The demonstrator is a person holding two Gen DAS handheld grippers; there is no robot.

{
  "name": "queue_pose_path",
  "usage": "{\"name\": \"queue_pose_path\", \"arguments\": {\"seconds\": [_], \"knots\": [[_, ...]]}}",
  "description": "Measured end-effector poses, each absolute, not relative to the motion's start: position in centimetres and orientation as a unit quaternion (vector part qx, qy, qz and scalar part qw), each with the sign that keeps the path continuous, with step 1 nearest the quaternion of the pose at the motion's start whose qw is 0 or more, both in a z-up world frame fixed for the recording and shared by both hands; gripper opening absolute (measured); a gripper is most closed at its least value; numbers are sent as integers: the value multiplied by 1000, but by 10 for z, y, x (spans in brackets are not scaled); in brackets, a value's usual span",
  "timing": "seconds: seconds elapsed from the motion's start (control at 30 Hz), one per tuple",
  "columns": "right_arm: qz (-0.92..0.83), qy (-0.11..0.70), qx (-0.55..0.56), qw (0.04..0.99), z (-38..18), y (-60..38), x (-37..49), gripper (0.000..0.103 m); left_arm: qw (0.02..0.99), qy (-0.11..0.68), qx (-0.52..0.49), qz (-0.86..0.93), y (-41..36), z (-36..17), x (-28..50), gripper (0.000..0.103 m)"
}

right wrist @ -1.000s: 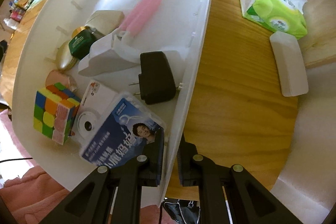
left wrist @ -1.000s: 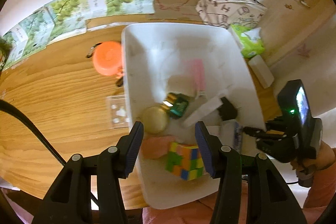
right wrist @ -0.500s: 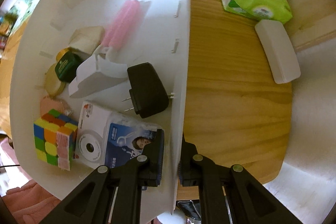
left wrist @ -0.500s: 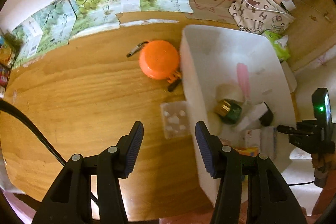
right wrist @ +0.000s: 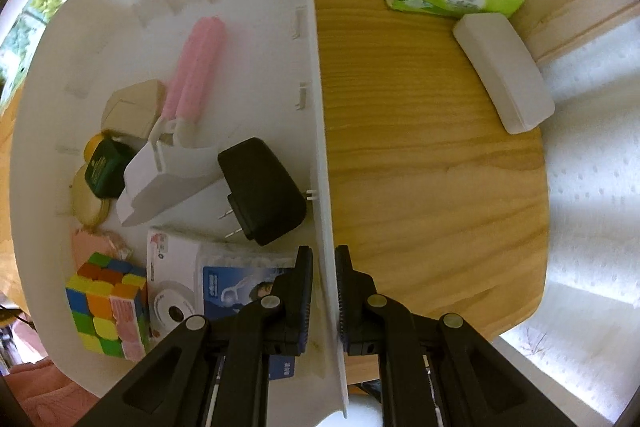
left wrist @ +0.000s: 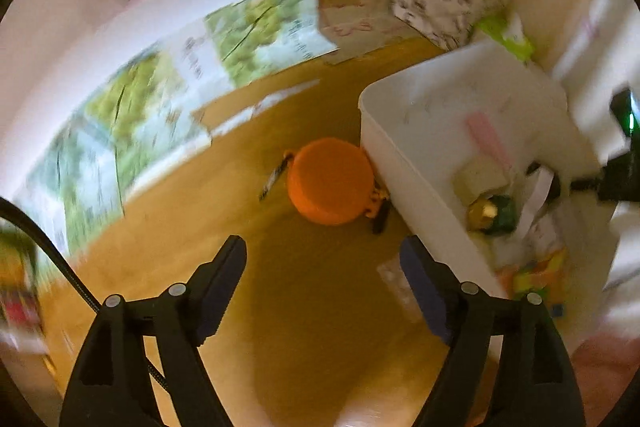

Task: Organize rigid objects
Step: 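Move the left tool to the orange round container and close on it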

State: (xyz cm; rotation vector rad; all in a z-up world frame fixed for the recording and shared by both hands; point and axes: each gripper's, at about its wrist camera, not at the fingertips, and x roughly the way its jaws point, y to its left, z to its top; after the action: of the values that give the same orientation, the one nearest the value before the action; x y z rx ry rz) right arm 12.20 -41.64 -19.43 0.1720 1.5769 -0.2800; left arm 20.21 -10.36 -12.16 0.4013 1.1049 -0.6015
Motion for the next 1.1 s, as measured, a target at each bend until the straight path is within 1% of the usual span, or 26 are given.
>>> {"name": "queue_pose_path", "arguments": {"seconds": [0.1,0.33,0.63,0.83,0.93,1.1], "knots": [[-137,706,85,690,-194,-421,125,11,779,486,238,-317,-110,-126,207,82],[-155,707,95,683,-199,-425,128,11,737,445,314,-400,-127,-144,220,82],[-172,709,112,674,-198,-433,131,13,685,409,381,-468,-147,-169,240,83],[-179,714,116,667,-196,-435,134,14,646,403,404,-507,-157,-185,244,83],[-183,715,117,664,-196,-435,137,14,634,397,413,-519,-161,-191,243,87],[-190,717,123,660,-196,-437,140,15,625,384,420,-535,-165,-197,244,88]]}}
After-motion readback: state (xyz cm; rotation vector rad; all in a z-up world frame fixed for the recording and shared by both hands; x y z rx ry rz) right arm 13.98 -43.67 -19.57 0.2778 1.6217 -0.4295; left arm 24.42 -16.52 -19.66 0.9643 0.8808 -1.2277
